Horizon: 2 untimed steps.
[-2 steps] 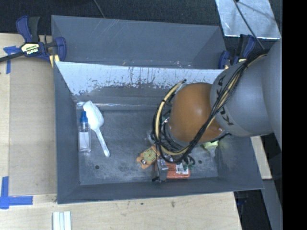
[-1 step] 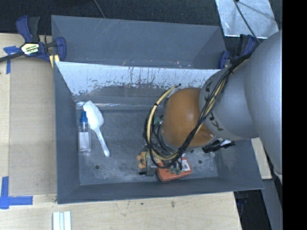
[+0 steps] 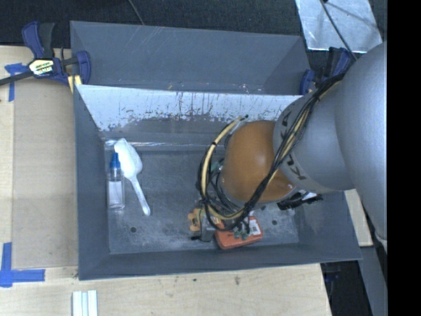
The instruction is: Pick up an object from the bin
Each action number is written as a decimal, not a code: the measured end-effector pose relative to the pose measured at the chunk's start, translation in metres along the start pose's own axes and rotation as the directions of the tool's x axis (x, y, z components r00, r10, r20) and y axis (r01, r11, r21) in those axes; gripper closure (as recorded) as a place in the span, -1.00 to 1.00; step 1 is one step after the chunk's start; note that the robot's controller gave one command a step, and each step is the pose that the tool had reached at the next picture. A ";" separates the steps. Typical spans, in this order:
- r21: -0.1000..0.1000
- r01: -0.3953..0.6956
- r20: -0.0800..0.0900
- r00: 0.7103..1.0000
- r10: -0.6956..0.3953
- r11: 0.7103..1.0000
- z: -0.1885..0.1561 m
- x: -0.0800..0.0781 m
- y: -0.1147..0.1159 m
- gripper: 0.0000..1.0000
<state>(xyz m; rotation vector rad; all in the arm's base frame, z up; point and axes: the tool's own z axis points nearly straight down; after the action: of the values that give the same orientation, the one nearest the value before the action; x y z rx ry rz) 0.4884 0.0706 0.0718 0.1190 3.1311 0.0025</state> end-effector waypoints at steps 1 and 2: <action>0.002 0.002 -0.007 1.000 -0.002 1.000 -0.004 -0.001 0.001 1.00; 0.000 0.012 0.002 1.000 -0.012 1.000 -0.032 -0.029 0.020 1.00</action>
Offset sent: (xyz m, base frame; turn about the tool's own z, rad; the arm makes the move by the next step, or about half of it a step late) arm 0.0272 0.0177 0.0301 -0.0106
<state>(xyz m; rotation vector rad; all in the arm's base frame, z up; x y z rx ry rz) 0.5187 0.0882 0.1043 0.0997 3.1302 0.0026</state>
